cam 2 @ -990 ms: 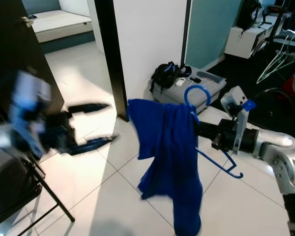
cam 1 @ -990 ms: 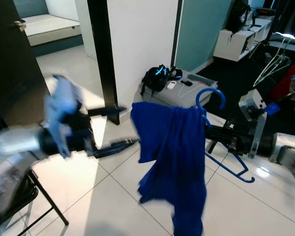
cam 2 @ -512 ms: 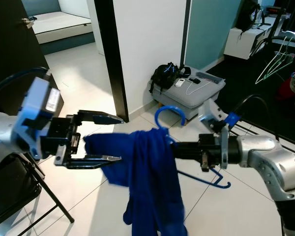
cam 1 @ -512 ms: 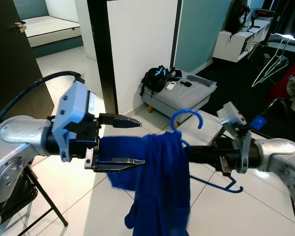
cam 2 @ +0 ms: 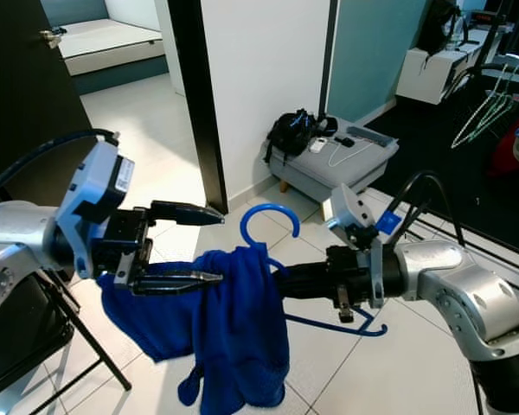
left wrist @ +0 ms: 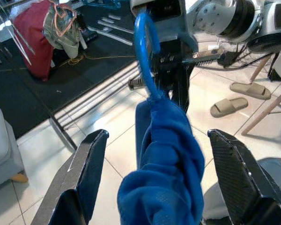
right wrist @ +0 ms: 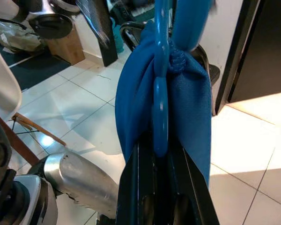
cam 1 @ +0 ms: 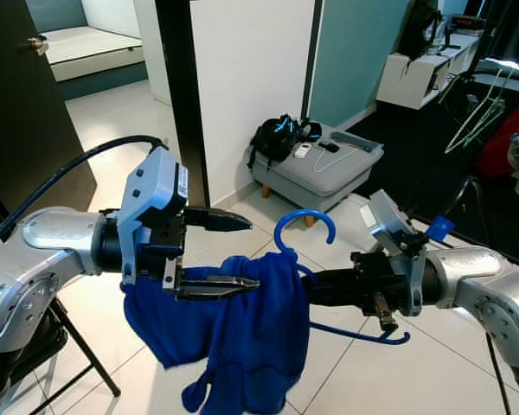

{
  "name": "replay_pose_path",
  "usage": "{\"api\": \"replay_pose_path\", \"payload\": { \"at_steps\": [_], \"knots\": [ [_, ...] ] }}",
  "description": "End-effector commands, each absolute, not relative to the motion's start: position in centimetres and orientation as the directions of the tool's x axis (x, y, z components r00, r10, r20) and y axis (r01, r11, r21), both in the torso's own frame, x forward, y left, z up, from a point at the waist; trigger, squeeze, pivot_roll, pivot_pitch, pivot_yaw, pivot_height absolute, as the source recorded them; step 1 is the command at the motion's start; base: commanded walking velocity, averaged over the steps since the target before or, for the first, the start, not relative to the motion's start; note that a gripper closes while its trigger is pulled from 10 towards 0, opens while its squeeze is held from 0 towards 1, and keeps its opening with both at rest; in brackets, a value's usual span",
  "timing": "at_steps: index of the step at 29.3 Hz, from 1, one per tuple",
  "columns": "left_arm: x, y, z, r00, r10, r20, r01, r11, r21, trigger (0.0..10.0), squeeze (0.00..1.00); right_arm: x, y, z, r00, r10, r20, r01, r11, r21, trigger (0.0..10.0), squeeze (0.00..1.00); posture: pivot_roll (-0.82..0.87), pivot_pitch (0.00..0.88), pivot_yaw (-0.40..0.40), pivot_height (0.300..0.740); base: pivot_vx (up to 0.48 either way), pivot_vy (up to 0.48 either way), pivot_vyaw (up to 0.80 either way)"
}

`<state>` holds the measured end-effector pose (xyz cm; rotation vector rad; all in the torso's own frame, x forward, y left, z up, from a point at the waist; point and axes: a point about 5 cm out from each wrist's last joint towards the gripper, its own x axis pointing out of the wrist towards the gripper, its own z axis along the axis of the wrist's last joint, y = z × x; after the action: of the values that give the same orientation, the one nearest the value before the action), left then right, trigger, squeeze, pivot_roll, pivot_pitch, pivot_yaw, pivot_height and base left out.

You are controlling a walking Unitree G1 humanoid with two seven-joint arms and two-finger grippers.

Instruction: Hang hanger

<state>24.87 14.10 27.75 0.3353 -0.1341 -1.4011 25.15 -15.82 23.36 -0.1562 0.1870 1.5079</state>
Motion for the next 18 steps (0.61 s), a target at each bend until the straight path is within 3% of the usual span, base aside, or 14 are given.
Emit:
{"api": "replay_pose_path", "payload": {
  "at_steps": [1,10,11,12,13,18],
  "knots": [
    [25.0,14.0,27.0,0.168,-0.977,-0.131,0.951,0.126,0.282,10.0,0.0,24.8,-15.4,24.1,0.024,0.977,-0.213,-1.0,0.021,-0.013,10.0,0.0,0.04,0.0,0.013,0.74,0.0,0.0,0.0],
    [25.7,14.6,24.9,0.206,-0.94,-0.272,0.958,0.137,0.252,10.0,0.0,24.6,-15.2,24.5,0.015,0.978,-0.207,-0.999,0.009,-0.032,10.0,0.0,0.04,0.0,0.017,0.74,0.0,0.0,0.0],
    [25.6,14.7,24.6,0.196,-0.938,-0.287,0.963,0.129,0.237,5.7,0.0,24.6,-15.2,24.5,0.016,0.979,-0.206,-0.999,0.009,-0.035,10.0,0.0,0.04,0.0,0.017,0.74,0.0,0.0,0.0],
    [25.6,14.7,24.6,0.196,-0.938,-0.287,0.963,0.129,0.237,5.7,0.0,24.6,-15.2,24.5,0.016,0.979,-0.206,-0.999,0.009,-0.035,10.0,0.0,0.04,0.0,0.017,0.74,0.0,0.0,0.0],
    [25.4,14.7,24.5,0.176,-0.939,-0.294,0.97,0.114,0.216,0.0,0.0,24.6,-15.2,24.6,0.017,0.979,-0.204,-0.999,0.01,-0.037,10.0,0.0,0.04,0.0,0.017,0.74,0.0,0.0,0.0],
    [25.0,14.9,24.4,0.135,-0.942,-0.306,0.981,0.083,0.175,0.0,0.0,24.6,-15.1,24.7,0.019,0.979,-0.203,-0.999,0.011,-0.041,10.0,0.0,0.04,0.0,0.017,0.74,0.0,0.0,0.0]
  ]
}}
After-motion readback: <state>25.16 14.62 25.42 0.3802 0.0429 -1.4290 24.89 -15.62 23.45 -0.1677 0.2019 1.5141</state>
